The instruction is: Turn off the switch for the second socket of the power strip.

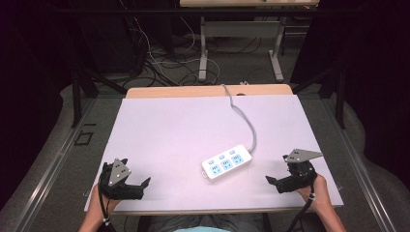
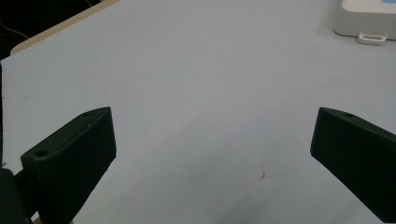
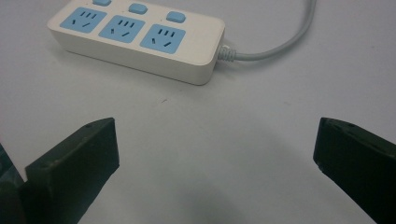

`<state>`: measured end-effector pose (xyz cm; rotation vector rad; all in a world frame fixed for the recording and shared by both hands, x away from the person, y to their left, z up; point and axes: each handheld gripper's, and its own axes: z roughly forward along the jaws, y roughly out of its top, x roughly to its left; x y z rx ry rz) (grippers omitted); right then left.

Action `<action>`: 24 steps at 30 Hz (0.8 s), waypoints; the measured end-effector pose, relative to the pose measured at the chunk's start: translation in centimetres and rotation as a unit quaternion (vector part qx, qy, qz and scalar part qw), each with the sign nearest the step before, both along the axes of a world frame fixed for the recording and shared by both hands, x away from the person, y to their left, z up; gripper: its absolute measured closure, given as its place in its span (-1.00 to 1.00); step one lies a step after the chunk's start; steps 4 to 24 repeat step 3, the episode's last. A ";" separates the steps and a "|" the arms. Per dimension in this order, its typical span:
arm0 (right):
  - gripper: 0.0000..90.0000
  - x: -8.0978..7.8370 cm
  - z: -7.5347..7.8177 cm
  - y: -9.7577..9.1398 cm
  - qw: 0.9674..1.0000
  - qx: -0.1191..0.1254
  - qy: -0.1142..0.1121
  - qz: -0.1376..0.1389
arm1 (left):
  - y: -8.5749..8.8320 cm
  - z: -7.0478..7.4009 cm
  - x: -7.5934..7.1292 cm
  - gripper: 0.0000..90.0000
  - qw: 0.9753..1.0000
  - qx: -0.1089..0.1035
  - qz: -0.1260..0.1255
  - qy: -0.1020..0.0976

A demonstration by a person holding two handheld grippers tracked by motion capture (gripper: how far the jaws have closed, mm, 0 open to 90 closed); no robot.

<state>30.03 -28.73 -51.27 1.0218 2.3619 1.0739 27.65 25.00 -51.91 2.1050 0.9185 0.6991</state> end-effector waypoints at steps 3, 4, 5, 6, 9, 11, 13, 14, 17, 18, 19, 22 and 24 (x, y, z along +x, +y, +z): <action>-1.00 0.0 0.0 0.1 1.000 0.000 -0.004 0.001 | 0.0 0.0 0.0 -1.00 1.000 0.000 -0.002 0.000; -1.00 0.0 0.0 0.1 1.000 0.000 -0.004 0.001 | 0.0 0.0 0.0 -1.00 1.000 0.000 -0.002 0.000; -1.00 0.0 0.0 0.1 1.000 0.000 -0.004 0.001 | 0.0 0.0 0.0 -1.00 1.000 0.000 -0.002 0.000; -1.00 0.0 0.0 0.1 1.000 0.000 -0.004 0.001 | 0.0 0.0 0.0 -1.00 1.000 0.000 -0.002 0.000; -1.00 0.0 0.0 0.1 1.000 0.000 -0.004 0.001 | 0.0 0.0 0.0 -1.00 1.000 0.000 -0.002 0.000; -1.00 0.0 0.0 0.1 1.000 0.000 -0.004 0.001 | 0.0 0.0 0.0 -1.00 1.000 0.000 -0.002 0.000; -1.00 0.0 0.0 0.1 1.000 0.000 -0.004 0.001 | 0.0 0.0 0.0 -1.00 1.000 0.000 -0.002 0.000; -1.00 0.0 0.0 0.1 1.000 0.000 -0.004 0.001 | 0.0 0.0 0.0 -1.00 1.000 0.000 -0.002 0.000; -1.00 0.0 0.0 0.1 1.000 0.000 -0.004 0.001 | 0.0 0.0 0.0 -1.00 1.000 0.000 -0.002 0.000; -1.00 0.0 0.0 0.1 1.000 0.000 -0.004 0.001 | 0.0 0.0 0.0 -1.00 1.000 0.000 -0.002 0.000; -1.00 0.0 0.0 0.1 1.000 0.000 -0.004 0.001 | 0.0 0.0 0.0 -1.00 1.000 0.000 -0.002 0.000; -1.00 0.0 0.0 0.1 1.000 0.000 -0.004 0.001 | 0.0 0.0 0.0 -1.00 1.000 0.000 -0.002 0.000; -1.00 0.0 0.0 0.1 1.000 0.000 -0.004 0.001 | 0.0 0.0 0.0 -1.00 1.000 0.000 -0.002 0.000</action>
